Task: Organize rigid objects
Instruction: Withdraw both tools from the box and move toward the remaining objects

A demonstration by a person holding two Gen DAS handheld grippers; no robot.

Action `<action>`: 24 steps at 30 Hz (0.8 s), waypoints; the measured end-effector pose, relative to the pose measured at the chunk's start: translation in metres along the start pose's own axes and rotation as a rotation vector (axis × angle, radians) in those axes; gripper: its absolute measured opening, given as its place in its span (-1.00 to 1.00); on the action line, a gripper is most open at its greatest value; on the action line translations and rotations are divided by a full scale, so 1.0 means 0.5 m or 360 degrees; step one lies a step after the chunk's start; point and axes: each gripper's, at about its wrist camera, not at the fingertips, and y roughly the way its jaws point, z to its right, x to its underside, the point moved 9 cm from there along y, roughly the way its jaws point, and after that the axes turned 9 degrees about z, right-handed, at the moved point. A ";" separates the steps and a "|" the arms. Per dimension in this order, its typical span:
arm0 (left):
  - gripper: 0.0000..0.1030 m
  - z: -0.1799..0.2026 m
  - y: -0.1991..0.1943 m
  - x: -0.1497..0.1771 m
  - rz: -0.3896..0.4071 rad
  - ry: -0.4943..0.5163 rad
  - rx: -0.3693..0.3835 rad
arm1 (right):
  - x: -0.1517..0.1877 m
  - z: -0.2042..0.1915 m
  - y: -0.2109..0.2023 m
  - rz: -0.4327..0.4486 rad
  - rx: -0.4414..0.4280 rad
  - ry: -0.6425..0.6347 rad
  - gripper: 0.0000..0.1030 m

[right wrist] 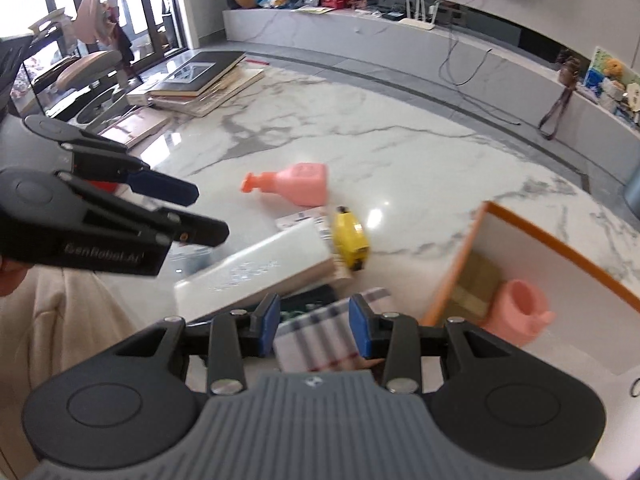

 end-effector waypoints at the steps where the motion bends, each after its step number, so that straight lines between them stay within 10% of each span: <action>1: 0.00 -0.013 -0.001 0.002 -0.0007 -0.0007 -0.0020 | 0.000 -0.008 0.007 -0.0008 -0.0011 -0.0001 -0.25; 13: 0.31 -0.124 0.038 0.056 -0.0163 -0.0298 -0.0173 | 0.004 -0.031 0.104 -0.0138 0.0010 0.0038 -0.25; 24: 0.43 0.010 0.076 0.051 -0.0174 0.0046 0.0183 | 0.023 -0.001 0.120 -0.0404 0.0045 -0.0262 -0.08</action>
